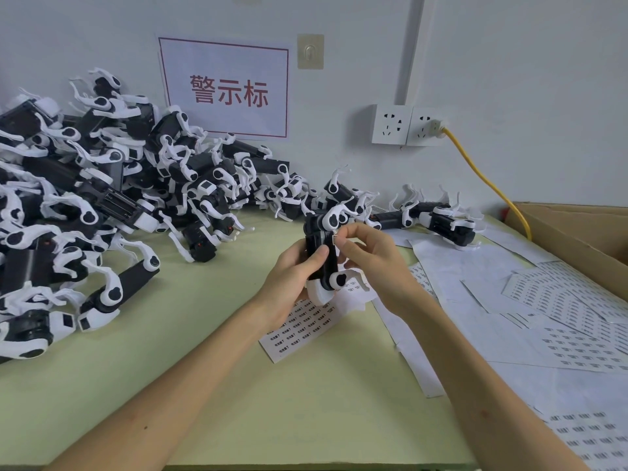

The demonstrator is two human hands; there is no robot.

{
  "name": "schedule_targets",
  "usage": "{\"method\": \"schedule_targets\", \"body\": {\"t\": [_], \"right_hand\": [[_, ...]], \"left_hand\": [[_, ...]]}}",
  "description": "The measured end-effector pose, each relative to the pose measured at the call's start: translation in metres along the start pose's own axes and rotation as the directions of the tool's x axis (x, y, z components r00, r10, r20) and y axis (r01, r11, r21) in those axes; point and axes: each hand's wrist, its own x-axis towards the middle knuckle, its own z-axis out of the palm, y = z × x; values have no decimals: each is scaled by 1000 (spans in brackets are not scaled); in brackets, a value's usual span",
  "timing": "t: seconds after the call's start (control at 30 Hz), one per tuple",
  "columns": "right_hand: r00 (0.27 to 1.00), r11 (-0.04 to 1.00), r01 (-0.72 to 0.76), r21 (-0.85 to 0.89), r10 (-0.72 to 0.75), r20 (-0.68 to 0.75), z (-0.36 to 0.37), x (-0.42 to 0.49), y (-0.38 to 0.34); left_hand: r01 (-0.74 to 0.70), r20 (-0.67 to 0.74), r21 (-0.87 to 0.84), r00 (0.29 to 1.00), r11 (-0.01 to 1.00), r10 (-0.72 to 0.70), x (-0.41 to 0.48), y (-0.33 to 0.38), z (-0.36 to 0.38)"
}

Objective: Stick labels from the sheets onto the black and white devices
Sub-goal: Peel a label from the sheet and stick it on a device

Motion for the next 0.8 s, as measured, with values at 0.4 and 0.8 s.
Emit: {"method": "schedule_targets", "body": {"t": [0.4, 0.8], "right_hand": [[998, 994, -67, 85, 67, 4, 3, 0, 0], [997, 993, -52, 104, 58, -60, 7, -1, 1]], "left_hand": [[-50, -15, 28, 999, 998, 50, 1, -5, 1], [-76, -33, 28, 996, 997, 77, 3, -8, 1]]}}
